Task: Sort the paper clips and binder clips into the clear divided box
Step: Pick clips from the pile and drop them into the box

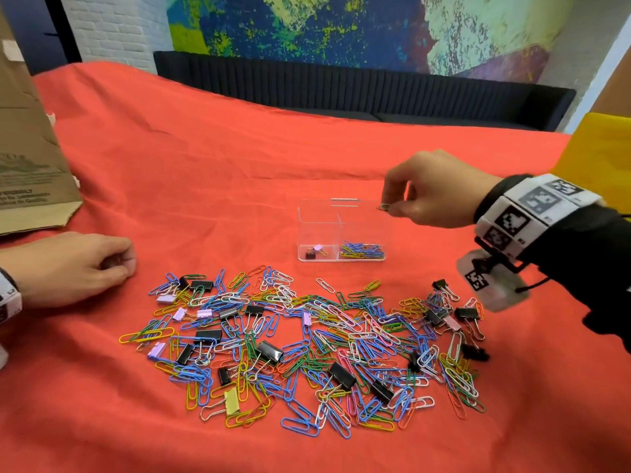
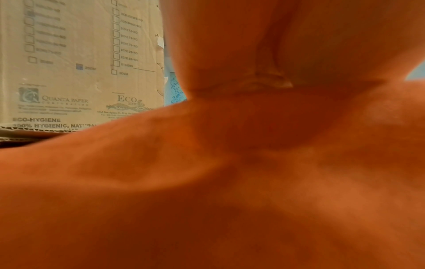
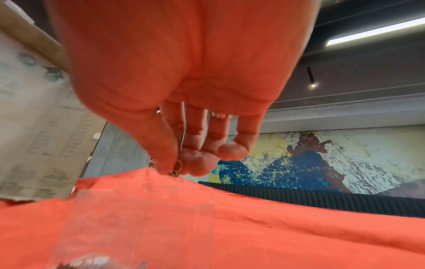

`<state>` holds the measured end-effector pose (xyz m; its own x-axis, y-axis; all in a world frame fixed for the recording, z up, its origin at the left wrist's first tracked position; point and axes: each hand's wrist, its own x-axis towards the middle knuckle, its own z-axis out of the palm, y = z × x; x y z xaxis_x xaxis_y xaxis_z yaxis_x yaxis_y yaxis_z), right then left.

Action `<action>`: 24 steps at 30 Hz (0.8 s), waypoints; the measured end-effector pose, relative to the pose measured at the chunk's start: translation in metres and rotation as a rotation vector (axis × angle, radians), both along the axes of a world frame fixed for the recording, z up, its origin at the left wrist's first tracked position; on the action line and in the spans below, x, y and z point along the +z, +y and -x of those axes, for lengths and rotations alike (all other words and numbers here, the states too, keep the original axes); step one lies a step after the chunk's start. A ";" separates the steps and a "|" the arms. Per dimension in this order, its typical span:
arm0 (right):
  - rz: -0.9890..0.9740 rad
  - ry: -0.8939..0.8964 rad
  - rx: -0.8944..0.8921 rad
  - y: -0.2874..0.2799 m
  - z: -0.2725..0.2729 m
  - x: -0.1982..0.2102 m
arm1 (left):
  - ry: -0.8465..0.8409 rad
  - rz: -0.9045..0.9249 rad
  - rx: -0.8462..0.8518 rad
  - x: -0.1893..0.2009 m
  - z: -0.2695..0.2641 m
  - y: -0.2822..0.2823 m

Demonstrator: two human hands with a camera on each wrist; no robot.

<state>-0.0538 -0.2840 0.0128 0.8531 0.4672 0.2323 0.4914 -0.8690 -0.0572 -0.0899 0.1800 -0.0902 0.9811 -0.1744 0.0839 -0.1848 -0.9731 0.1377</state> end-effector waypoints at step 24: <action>0.295 0.468 0.134 -0.017 0.042 -0.049 | -0.023 0.017 -0.008 -0.003 -0.002 -0.001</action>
